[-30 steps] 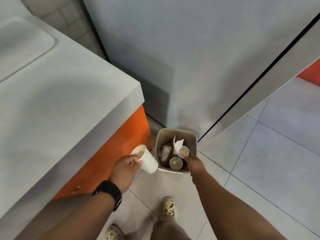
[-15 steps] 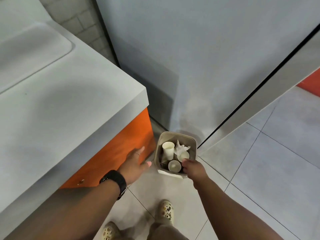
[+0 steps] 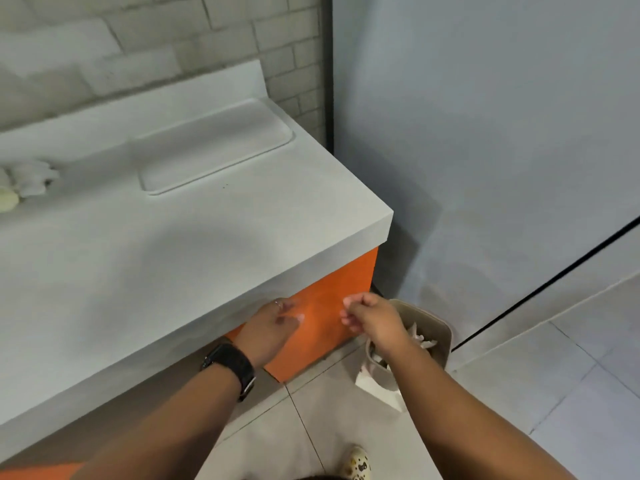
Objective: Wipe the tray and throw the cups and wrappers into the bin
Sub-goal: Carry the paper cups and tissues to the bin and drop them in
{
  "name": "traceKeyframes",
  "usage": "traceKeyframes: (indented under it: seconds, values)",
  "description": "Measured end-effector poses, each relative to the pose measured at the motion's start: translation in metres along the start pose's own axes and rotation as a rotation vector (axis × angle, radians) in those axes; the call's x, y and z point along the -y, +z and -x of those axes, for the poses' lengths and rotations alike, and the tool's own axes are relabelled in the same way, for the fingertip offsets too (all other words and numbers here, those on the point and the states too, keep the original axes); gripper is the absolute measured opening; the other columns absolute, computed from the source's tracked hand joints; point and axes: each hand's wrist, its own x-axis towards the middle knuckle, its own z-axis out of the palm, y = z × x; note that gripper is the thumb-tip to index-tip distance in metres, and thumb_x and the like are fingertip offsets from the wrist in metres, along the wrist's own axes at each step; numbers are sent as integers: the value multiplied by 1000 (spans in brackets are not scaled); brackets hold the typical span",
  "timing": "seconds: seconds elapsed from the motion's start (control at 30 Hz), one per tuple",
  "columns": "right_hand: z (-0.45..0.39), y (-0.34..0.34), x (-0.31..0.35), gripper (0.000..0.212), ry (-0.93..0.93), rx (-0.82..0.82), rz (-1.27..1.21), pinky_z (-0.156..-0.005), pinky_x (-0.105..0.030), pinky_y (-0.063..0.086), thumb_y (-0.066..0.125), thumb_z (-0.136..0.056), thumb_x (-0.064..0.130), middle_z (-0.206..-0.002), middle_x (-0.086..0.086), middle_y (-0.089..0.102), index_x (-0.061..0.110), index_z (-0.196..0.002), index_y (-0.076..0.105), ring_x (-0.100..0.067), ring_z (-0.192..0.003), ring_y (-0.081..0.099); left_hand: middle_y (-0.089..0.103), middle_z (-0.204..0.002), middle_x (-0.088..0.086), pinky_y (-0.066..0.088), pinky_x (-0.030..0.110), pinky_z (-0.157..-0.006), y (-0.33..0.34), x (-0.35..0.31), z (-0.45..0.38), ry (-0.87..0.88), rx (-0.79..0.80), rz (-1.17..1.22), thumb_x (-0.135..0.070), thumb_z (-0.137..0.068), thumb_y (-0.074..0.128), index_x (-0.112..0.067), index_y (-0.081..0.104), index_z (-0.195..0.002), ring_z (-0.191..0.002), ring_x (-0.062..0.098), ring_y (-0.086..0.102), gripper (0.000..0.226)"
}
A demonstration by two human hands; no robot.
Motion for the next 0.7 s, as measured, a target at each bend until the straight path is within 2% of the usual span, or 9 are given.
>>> traceKeyframes:
  seconds: [0.07,0.13,0.27,0.5,0.7]
  values:
    - [7,20,18,11,-82,53,32,-63,-27,50,60,-93,15,-75,-5,68,15,-83,65,-16,-65,62,61,-115,-10,49,32,-93,-11,0,11,32,-35,6,-33,-92,60,-37,57,-106,-104,9,59,15]
    - [16,47,34,11,-149,98,54,-57,-24,49,61,-92,13,-70,-4,67,13,-81,65,-14,-61,61,63,-108,-10,48,19,-81,-28,2,26,73,-66,16,-30,-94,57,-31,58,-107,-93,2,59,13]
    - [35,113,60,11,-236,160,58,-54,-24,49,61,-91,8,-68,-7,65,10,-81,65,-14,-57,60,66,-103,-1,48,14,-66,-76,24,63,103,-144,65,-31,-93,58,-25,61,-112,-77,5,64,19]
    - [66,236,70,6,-256,292,59,-66,-33,53,62,-90,9,-75,-9,69,7,-87,67,-18,-64,63,69,-98,2,52,31,-75,-175,89,123,68,-356,118,-30,-91,60,-31,64,-103,-80,10,68,13]
    - [80,331,65,8,-245,355,85,-69,-37,54,63,-91,13,-78,-13,69,7,-88,68,-22,-68,63,67,-101,-7,53,29,-83,-250,148,165,40,-509,138,-33,-92,58,-31,63,-108,-87,6,67,17]
